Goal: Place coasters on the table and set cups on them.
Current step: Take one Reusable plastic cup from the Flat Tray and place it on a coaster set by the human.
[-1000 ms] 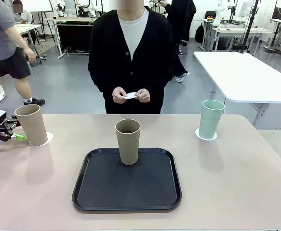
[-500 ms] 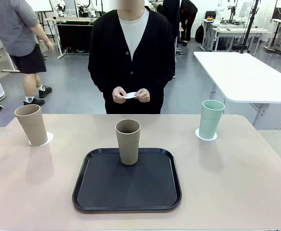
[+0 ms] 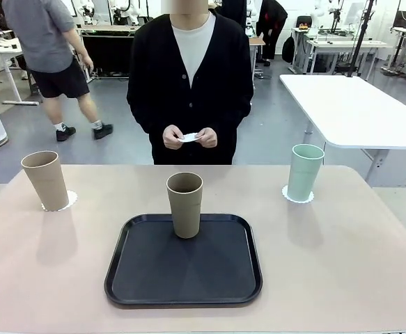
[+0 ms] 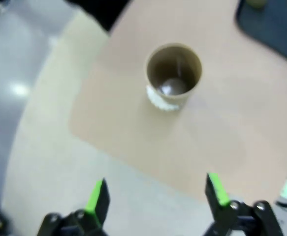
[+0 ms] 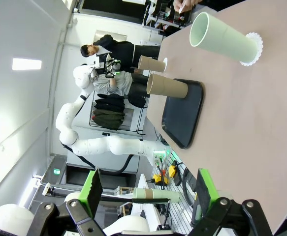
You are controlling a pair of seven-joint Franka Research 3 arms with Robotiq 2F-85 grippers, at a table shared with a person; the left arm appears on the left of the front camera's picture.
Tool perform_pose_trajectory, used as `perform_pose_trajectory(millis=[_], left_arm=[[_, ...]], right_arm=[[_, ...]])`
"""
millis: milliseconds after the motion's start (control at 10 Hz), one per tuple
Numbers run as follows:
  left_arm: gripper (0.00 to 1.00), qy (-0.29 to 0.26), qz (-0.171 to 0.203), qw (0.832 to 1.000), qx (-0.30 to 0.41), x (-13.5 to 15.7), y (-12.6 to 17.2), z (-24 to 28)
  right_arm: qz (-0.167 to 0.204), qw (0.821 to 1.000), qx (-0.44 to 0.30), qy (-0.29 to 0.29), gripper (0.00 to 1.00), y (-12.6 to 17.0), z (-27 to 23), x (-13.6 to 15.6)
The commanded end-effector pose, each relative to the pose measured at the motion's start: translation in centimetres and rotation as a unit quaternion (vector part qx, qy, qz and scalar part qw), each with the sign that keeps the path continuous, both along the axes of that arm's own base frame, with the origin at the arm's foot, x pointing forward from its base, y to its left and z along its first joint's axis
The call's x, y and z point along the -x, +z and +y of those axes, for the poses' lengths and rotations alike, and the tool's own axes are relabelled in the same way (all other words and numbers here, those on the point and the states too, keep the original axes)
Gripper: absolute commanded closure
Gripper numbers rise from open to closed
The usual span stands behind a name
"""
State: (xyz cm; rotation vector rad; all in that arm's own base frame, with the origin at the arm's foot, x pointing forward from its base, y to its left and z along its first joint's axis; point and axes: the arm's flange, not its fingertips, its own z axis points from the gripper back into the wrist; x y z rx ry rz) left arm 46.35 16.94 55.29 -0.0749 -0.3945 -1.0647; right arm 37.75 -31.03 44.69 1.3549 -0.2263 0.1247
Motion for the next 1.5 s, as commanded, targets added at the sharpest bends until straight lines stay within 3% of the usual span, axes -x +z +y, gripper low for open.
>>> perform_pose_trajectory(millis=[0,500,600,1400], left_arm=[[0.00,0.002,0.042,0.997,-0.057,1.0,0.5,-3.0],[0.00,0.037,0.062,0.997,0.005,0.0,-0.2,-6.0],[0.00,0.019,0.062,0.997,-0.040,0.4,0.6,-6.5],[0.00,0.019,0.063,0.997,-0.032,0.2,0.5,-6.6]], right_arm=[[0.001,1.000,0.002,0.000,0.00,0.2,0.1,0.1],[0.001,1.000,0.002,0.000,0.00,0.2,0.1,0.1],[0.001,1.000,0.002,0.000,0.00,0.2,0.1,0.1],[0.001,1.000,0.002,0.000,0.00,0.2,0.1,0.1]])
